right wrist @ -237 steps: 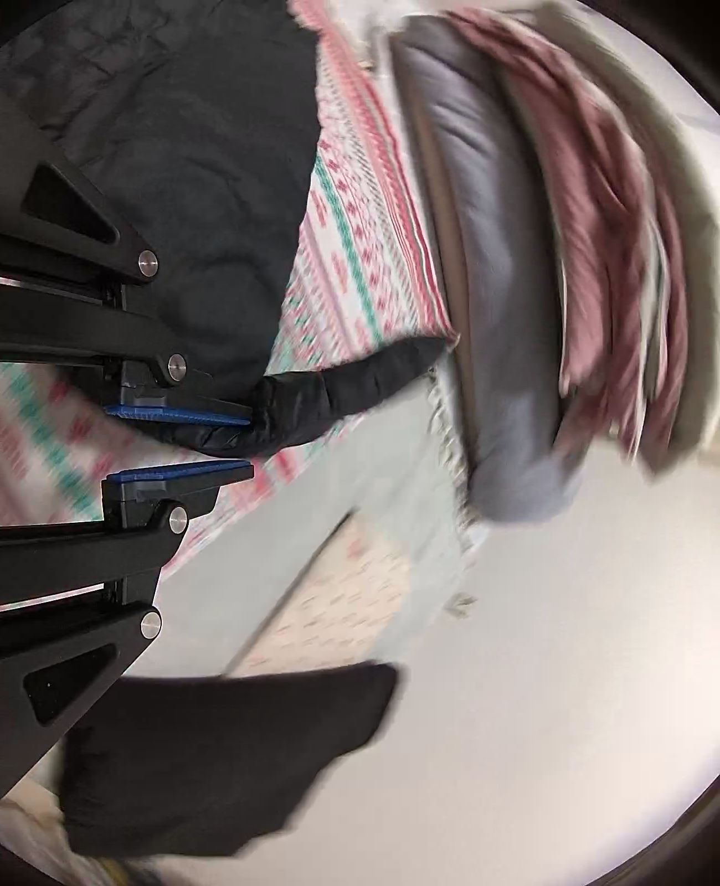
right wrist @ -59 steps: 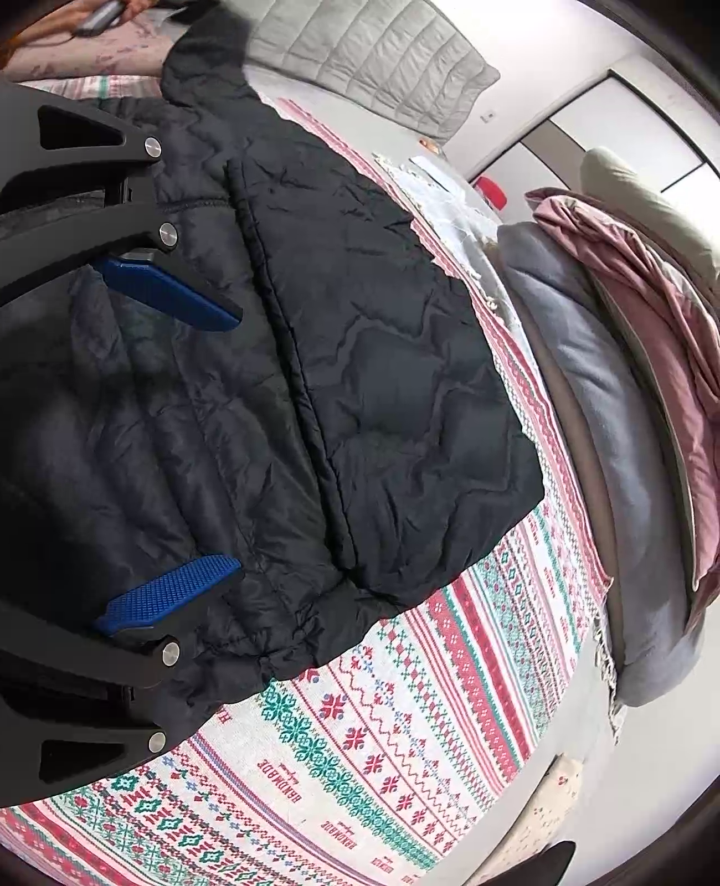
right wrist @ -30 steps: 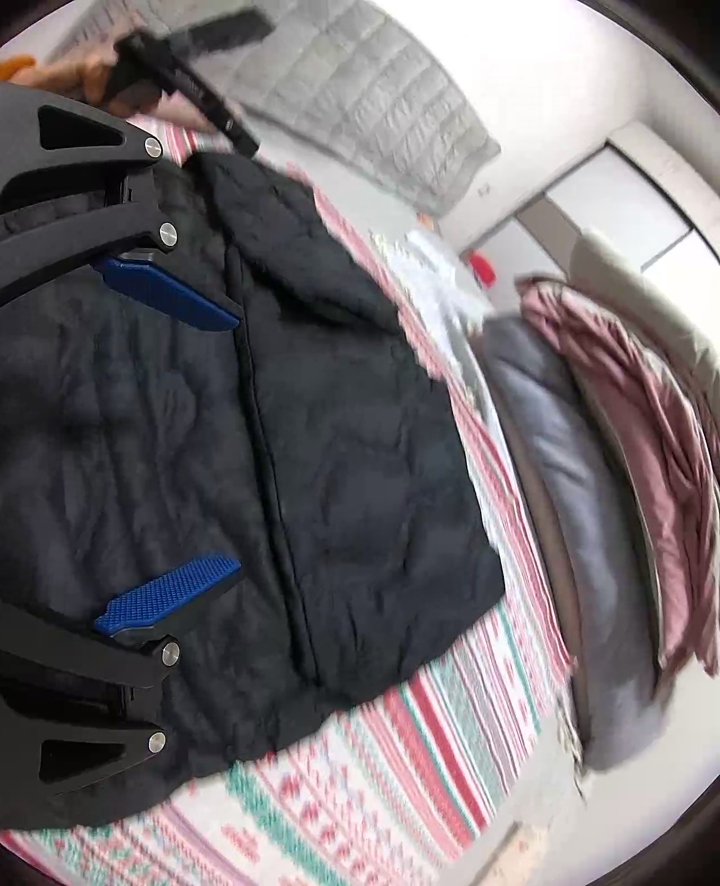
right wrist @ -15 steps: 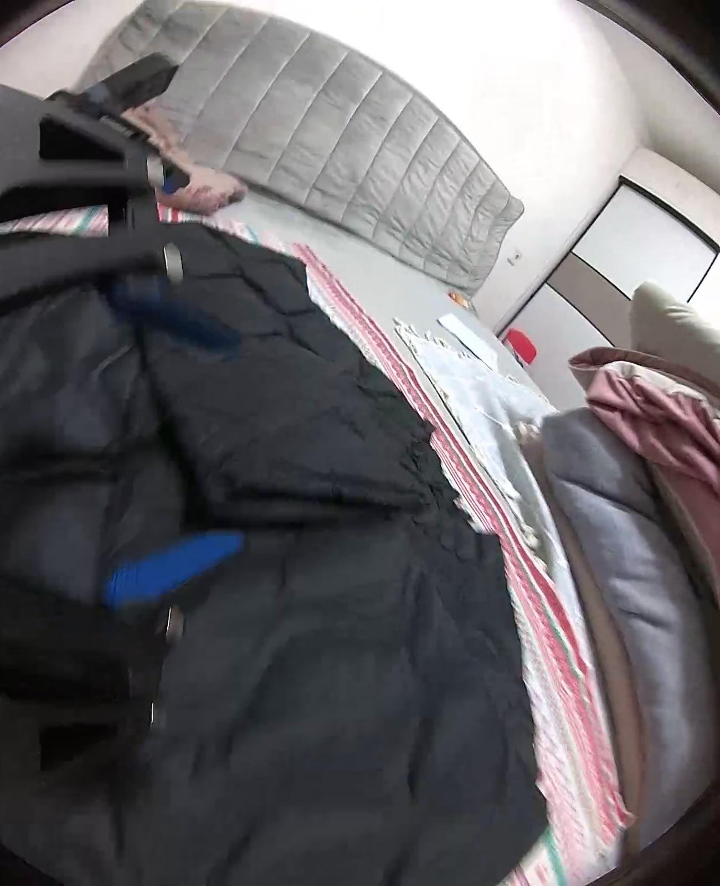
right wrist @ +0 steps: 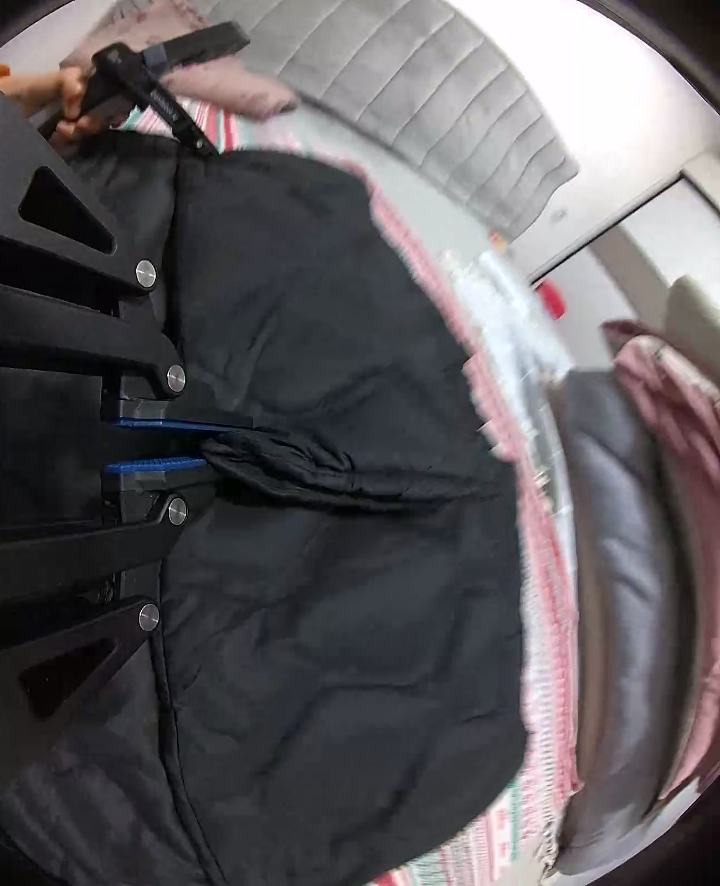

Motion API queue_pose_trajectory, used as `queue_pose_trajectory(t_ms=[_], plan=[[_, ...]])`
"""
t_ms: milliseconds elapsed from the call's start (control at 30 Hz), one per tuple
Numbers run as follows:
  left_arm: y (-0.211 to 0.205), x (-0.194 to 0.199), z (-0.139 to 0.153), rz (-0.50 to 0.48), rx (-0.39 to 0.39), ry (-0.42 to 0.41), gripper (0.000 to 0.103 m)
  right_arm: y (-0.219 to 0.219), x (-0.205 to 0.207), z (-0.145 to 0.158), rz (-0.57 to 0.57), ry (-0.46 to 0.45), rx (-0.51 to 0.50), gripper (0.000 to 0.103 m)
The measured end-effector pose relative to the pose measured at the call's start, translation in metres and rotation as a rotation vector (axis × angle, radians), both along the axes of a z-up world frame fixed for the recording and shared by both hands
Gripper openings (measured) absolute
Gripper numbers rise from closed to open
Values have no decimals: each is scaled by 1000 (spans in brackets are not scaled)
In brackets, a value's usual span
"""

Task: Fold large clothes
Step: 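Grasp the jacket hem with the right gripper and smooth the folded rectangle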

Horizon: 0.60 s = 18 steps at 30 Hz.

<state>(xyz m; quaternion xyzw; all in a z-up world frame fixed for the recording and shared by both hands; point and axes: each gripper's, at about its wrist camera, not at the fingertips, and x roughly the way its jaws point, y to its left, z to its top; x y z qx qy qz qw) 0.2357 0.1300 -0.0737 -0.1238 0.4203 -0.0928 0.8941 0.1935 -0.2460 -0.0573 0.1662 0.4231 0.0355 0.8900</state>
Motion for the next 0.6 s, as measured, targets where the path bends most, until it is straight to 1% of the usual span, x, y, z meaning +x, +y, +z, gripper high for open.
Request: queue_pose_trajectory(t_ms=[67, 100, 167, 200, 233, 267, 333, 367, 400, 433, 467, 500, 533, 600], plan=[[1, -2, 4, 6, 8, 4, 49, 1, 2, -8, -4, 5, -18, 8], [-1, -5, 9, 7, 37, 7, 51, 2, 1, -9, -4, 1, -24, 12], [-5, -8, 16, 1, 70, 11, 58, 3, -1, -4, 0, 0, -31, 13], [-7, -11, 22, -4, 89, 13, 65, 2, -2, 2, 3, 3, -33, 16], [-9, -13, 31, -9, 108, 13, 70, 0, -5, 9, 4, 3, -32, 17], [-10, -16, 37, -11, 115, 9, 71, -2, -11, 18, 5, -7, -30, 19], [-13, -30, 61, -21, 123, -20, 80, -6, -25, 39, 6, -56, -38, 25], [-13, -34, 70, -21, 120, -34, 83, -9, -39, 57, 2, -101, -56, 33], [-13, -45, 83, -26, 113, -56, 88, -13, -51, 71, -4, -135, -70, 44], [-13, -53, 93, -36, 108, -70, 92, -16, -64, 85, -13, -172, -82, 52], [-15, -64, 103, -57, 105, -87, 94, -21, -81, 102, -25, -216, -93, 71], [-16, -78, 114, -85, 106, -108, 97, -26, -99, 116, -40, -261, -104, 84], [-16, -90, 122, -103, 109, -125, 98, -31, -121, 133, -57, -321, -120, 86], [-14, -117, 137, -125, 128, -161, 100, -37, -151, 152, -52, -394, -150, 89]])
